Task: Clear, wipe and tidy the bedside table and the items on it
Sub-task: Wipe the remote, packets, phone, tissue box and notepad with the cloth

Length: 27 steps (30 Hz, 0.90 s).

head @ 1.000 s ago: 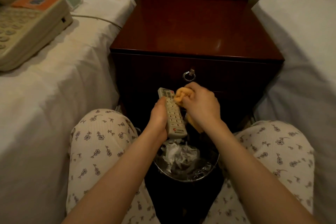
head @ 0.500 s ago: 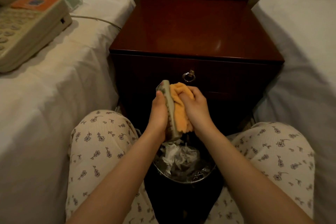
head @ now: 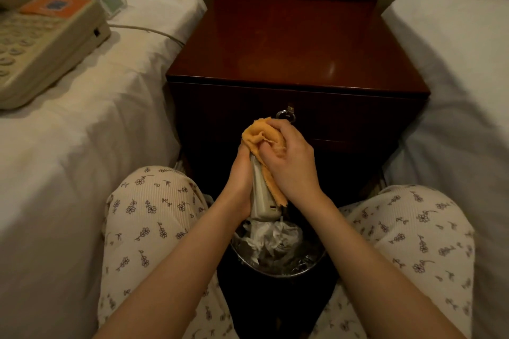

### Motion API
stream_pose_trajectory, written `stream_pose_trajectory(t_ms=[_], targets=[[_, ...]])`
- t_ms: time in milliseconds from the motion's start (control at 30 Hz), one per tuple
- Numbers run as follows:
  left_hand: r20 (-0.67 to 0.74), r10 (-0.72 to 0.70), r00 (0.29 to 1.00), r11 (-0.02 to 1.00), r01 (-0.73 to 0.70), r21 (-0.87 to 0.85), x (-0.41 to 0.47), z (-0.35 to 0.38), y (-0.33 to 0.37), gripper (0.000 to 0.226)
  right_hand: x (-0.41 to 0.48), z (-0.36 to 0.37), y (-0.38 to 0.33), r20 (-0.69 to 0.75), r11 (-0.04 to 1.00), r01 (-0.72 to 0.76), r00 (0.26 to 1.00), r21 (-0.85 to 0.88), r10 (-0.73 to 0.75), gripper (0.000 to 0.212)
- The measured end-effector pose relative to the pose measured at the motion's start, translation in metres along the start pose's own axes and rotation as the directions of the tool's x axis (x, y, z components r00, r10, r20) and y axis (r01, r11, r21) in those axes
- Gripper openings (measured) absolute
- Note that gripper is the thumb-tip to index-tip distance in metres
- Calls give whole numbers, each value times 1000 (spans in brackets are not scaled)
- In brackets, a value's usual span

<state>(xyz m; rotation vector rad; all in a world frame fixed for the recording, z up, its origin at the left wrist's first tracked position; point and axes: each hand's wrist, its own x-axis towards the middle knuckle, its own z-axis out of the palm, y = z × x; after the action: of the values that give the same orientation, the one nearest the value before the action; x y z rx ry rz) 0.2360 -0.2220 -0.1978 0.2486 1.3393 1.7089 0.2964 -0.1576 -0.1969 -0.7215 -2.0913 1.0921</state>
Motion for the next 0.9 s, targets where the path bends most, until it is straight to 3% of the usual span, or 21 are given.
stream_pose_trajectory(t_ms=[100,167,233,333,400,467,600,767,900], targets=[[-21,-37,999,999,37,12,-1,-2,3,54,2,-7,5,-27,991,-132,991,-25,132,27],[-35,-18,999,999,19,40,-1,-1,6,52,6,-12,7,-78,967,-252,964,34,254,24],[-30,-3,1000,995,6,95,-3,2,7,48,8,-15,5,-146,950,-279,943,140,299,22],[18,1,1000,988,-3,154,-4,7,4,45,7,-14,-6,-143,973,-126,978,194,155,24],[25,12,1000,986,-16,164,-5,7,1,43,5,-11,-5,-67,1000,-30,997,7,30,27],[32,10,999,976,-17,219,-3,4,-2,44,7,-13,1,-51,992,-74,996,-97,69,26],[-25,30,999,965,-22,261,-6,5,0,42,15,-21,7,-54,954,-292,954,64,296,17],[-26,67,997,980,-61,191,-4,3,1,42,9,-16,-2,-32,993,-118,992,31,119,25],[-43,1,999,1000,-1,0,-1,2,5,45,-3,-6,-6,35,1000,-24,999,-21,24,25]])
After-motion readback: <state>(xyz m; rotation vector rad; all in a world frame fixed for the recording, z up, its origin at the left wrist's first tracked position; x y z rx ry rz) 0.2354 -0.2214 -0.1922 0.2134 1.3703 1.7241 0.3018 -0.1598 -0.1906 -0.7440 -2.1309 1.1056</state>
